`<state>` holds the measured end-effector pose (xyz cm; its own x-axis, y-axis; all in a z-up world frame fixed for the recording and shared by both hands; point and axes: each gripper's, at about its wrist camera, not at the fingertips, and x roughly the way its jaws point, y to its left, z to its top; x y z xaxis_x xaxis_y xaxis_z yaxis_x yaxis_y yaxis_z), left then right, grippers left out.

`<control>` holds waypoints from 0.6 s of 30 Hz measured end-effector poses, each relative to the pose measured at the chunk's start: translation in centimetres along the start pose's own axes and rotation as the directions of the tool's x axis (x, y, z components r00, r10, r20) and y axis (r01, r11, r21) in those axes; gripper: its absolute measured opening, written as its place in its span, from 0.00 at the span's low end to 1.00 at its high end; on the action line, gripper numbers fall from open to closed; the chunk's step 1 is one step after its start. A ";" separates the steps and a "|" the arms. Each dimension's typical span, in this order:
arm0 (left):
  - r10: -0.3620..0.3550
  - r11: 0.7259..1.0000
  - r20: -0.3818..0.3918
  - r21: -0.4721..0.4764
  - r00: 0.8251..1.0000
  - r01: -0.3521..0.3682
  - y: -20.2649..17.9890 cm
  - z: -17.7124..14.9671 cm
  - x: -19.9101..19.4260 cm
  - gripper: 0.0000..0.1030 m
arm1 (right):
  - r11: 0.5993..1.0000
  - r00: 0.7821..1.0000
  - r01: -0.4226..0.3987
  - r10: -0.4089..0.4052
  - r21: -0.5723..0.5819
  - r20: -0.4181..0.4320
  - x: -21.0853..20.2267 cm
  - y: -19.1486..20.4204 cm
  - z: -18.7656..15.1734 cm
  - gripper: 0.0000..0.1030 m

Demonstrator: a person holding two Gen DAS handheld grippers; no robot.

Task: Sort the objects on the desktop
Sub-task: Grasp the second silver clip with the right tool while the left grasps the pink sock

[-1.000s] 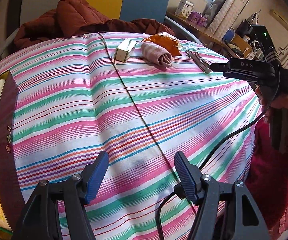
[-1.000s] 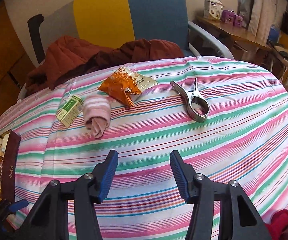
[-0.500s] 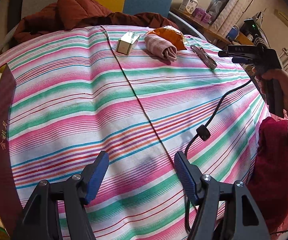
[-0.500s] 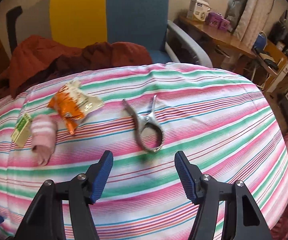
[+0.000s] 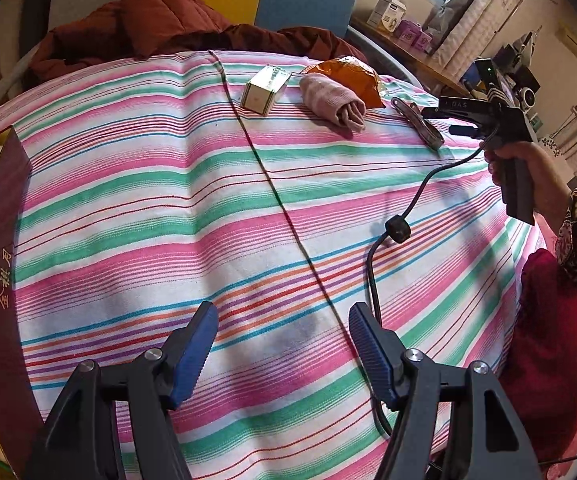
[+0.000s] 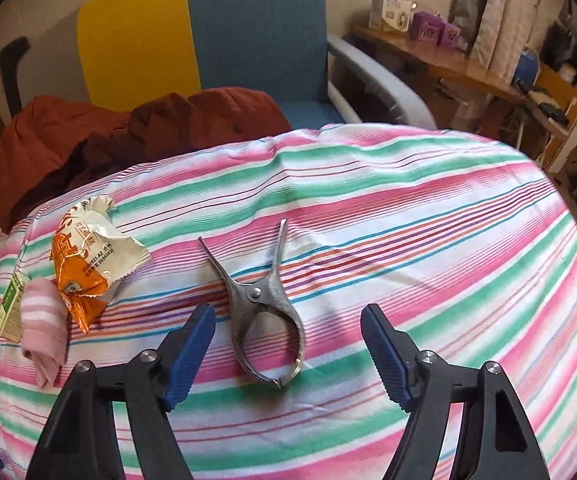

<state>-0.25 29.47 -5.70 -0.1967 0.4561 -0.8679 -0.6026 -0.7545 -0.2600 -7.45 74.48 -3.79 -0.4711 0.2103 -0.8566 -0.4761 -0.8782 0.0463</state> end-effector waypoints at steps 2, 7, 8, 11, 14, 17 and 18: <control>-0.002 1.000 0.001 0.006 1.000 0.002 -0.3 0.4 0.2 0.67 | 0.998 0.999 -0.043 0.044 0.041 -0.025 1.0 -0.3 0.1 0.73; -0.019 0.999 0.013 0.026 1.000 0.018 -1.9 2.3 1.1 0.67 | 0.999 0.994 -0.039 0.041 0.026 -0.099 3.1 0.0 -0.1 0.43; -0.017 0.999 0.020 0.038 1.000 0.017 -2.5 3.1 1.4 0.67 | 1.000 0.994 -0.019 0.019 -0.002 -0.111 3.1 0.4 -0.1 0.43; -0.036 0.997 0.034 0.066 0.999 0.034 -4.1 5.4 2.2 0.67 | 1.000 0.987 0.012 -0.015 -0.022 -0.160 2.8 0.9 -0.8 0.43; -0.036 0.996 0.045 0.078 0.998 0.033 -5.7 8.4 3.6 0.67 | 1.000 0.979 0.012 -0.016 -0.024 -0.202 2.3 0.9 -1.6 0.43; -0.002 0.995 0.055 0.102 0.998 -0.003 -7.5 11.4 5.6 0.67 | 0.999 0.977 -0.006 -0.002 -0.041 -0.212 2.2 0.8 -2.0 0.43; 0.008 0.994 0.051 0.109 0.999 -0.013 -8.1 12.4 6.4 0.67 | 0.999 0.977 -0.010 0.002 -0.038 -0.212 2.3 0.8 -2.0 0.43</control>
<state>-6.25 44.33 -3.88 -0.2407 0.4738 -0.8471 -0.6806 -0.7046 -0.2007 -7.41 73.41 -6.70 -0.3034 0.1127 -0.9462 -0.4429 -0.8959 0.0353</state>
